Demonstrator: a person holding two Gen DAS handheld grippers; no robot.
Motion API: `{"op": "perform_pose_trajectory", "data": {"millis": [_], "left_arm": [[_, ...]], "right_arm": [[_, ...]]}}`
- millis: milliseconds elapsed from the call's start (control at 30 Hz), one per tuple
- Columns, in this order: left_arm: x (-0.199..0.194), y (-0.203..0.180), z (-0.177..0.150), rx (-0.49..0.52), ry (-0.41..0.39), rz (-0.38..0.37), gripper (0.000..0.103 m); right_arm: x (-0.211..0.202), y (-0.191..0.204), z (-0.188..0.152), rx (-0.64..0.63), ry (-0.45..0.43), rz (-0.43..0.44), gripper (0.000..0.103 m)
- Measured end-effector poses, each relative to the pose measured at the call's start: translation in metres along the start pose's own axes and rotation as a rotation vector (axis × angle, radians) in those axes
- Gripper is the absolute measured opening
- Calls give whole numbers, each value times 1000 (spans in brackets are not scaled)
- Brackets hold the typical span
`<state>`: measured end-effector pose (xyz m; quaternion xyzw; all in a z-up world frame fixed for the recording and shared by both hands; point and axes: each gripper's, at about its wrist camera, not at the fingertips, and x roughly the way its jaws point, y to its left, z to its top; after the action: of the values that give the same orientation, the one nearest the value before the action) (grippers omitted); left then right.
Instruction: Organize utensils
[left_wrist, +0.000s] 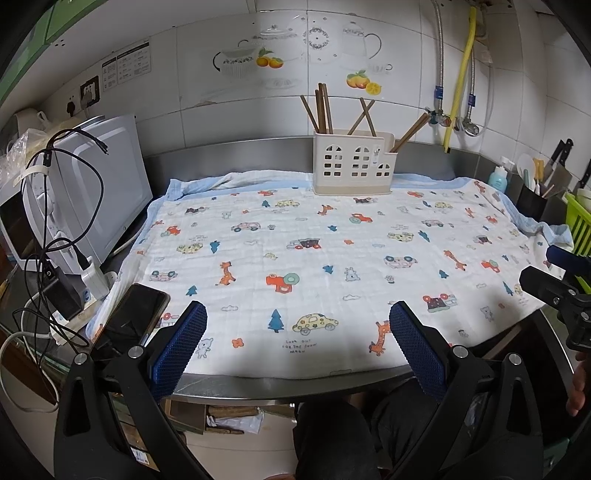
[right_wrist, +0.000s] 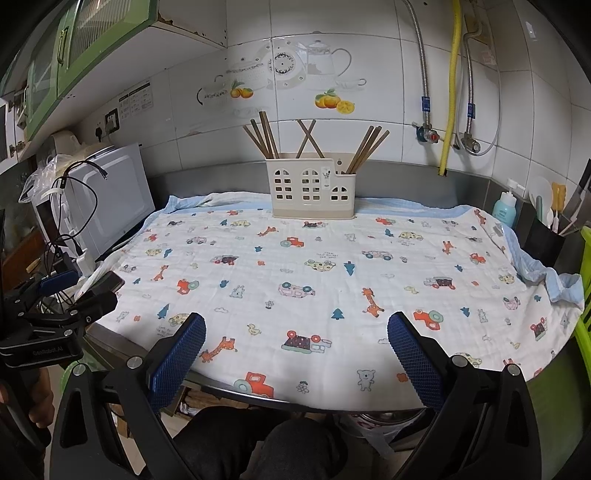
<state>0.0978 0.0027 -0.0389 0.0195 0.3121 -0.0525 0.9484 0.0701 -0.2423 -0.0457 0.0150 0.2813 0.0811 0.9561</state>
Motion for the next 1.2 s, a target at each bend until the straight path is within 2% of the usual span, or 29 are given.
{"op": "perform_pose_trajectory", "data": {"millis": [1200], "left_arm": [[1,-1,-1,-3,5,0,98]], "right_arm": [[1,1,-2,3,1,4,96]]}}
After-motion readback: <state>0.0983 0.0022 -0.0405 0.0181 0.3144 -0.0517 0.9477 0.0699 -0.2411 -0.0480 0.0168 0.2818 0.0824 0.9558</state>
